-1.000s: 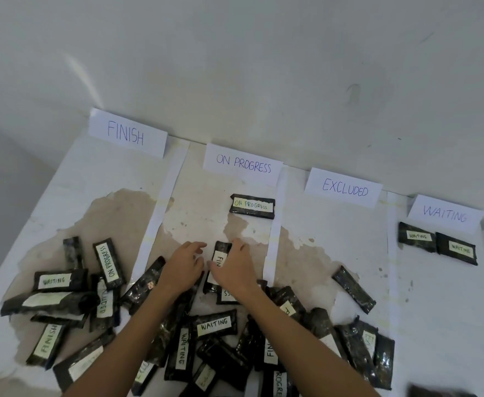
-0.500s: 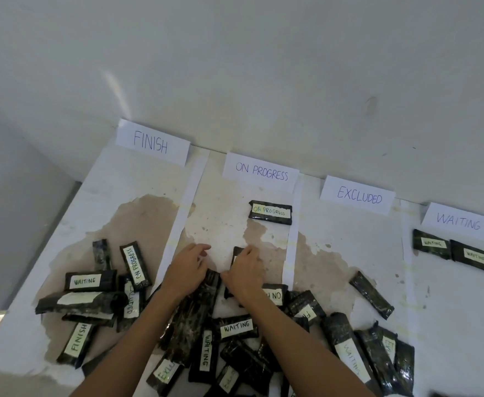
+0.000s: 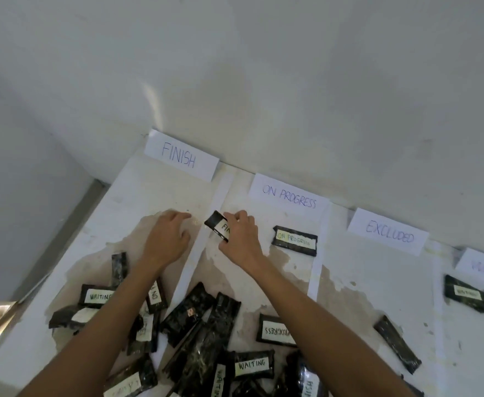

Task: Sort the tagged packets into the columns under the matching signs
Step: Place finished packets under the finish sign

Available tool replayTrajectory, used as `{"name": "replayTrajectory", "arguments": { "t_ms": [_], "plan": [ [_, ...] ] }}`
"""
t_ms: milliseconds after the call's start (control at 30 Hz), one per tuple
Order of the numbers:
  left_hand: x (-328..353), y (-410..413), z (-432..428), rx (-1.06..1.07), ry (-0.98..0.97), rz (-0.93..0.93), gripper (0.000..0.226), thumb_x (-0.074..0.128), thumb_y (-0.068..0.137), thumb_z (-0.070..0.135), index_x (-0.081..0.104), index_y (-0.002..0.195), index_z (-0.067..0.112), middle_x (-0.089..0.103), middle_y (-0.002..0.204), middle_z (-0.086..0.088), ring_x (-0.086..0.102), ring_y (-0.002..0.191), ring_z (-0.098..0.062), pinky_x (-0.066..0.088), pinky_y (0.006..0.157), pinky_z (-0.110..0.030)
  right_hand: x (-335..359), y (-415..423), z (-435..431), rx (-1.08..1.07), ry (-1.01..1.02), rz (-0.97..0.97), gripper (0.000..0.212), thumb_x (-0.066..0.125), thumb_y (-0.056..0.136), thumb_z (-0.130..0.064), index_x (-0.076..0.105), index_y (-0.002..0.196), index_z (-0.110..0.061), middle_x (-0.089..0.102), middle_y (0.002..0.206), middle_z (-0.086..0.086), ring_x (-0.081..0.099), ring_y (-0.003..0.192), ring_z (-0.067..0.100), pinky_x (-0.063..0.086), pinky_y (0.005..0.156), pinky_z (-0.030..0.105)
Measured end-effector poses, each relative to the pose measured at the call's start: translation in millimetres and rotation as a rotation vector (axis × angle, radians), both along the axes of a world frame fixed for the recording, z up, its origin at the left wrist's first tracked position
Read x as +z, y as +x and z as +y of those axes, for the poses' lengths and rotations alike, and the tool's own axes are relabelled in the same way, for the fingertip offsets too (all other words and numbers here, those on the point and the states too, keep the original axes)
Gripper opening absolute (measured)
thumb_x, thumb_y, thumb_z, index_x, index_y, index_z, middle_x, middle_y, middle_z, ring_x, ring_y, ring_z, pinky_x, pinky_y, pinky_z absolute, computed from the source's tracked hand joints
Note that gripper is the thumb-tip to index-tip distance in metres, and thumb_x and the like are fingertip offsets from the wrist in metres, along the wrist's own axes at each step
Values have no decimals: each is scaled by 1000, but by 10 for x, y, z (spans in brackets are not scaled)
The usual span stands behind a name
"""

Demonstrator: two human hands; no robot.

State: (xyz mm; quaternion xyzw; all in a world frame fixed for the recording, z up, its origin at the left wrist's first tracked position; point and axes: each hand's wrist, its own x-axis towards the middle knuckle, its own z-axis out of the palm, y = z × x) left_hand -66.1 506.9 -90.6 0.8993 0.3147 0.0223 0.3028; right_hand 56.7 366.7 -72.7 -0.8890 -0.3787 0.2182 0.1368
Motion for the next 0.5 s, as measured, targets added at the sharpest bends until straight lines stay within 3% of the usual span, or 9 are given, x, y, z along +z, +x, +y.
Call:
{"name": "replayTrajectory", "arguments": {
  "t_ms": [267, 500],
  "plan": [
    [-162, 132, 654, 114, 6, 153, 50, 56, 87, 14, 44, 136, 10, 39, 143, -15, 36, 129, -34, 39, 102, -46, -168, 395, 992, 141, 31, -6, 59, 62, 80, -11, 43, 136, -15, 42, 124, 10, 38, 111, 29, 31, 86, 32],
    [-395, 97, 772, 79, 54, 169, 44, 60, 83, 11, 53, 127, 6, 43, 138, -18, 42, 121, -39, 44, 93, -47, -466, 410, 1333, 195, -8, 30, 56, 61, 79, -7, 46, 133, -13, 43, 124, 10, 40, 110, 30, 34, 87, 35]
  ]
}}
